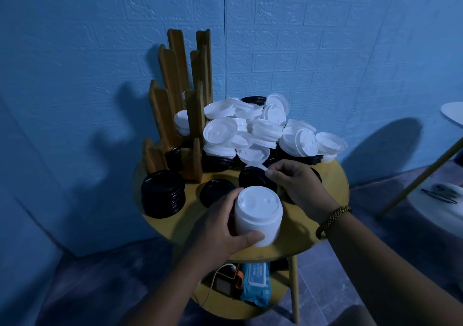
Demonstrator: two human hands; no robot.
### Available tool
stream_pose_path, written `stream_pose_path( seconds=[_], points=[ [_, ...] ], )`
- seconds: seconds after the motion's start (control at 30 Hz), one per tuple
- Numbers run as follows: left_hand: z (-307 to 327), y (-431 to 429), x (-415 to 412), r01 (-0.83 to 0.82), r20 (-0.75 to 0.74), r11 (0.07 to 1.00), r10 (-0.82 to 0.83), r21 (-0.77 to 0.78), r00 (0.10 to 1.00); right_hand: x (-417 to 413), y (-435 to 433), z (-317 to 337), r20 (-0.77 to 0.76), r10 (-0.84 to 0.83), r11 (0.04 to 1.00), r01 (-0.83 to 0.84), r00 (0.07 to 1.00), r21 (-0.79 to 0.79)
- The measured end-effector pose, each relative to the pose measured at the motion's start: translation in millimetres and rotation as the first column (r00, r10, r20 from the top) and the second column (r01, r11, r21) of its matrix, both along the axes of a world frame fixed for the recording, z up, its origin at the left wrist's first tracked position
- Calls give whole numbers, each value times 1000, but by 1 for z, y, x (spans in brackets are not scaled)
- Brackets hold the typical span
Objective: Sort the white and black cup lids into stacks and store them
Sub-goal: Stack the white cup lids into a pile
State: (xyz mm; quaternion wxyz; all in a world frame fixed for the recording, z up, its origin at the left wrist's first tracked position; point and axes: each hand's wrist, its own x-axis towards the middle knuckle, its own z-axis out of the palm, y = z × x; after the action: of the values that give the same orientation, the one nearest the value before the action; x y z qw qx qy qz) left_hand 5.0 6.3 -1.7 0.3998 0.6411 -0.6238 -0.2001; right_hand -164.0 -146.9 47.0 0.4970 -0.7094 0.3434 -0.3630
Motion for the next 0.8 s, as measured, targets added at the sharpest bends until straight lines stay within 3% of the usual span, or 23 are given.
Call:
stream_pose_path(
  seconds=[0.13,0.3,0.4,0.8],
  points=[
    [0,0,-1,-4,4,1000,4,-4,1000,0,-2,-3,51,14,995,-19,999,98],
    [0,0,0,-2,-3,1000,2,3,1000,7,2,-3,-12,43,999,-43,999,-2],
    [1,0,0,-4,-2,1000,4,8,1000,7,5,0,15,49,998,-50,999,30],
    [0,0,-1,-25,-19,1000,26,10,999,-4,13,6,389,-142,938,-2,910,348]
  ],
)
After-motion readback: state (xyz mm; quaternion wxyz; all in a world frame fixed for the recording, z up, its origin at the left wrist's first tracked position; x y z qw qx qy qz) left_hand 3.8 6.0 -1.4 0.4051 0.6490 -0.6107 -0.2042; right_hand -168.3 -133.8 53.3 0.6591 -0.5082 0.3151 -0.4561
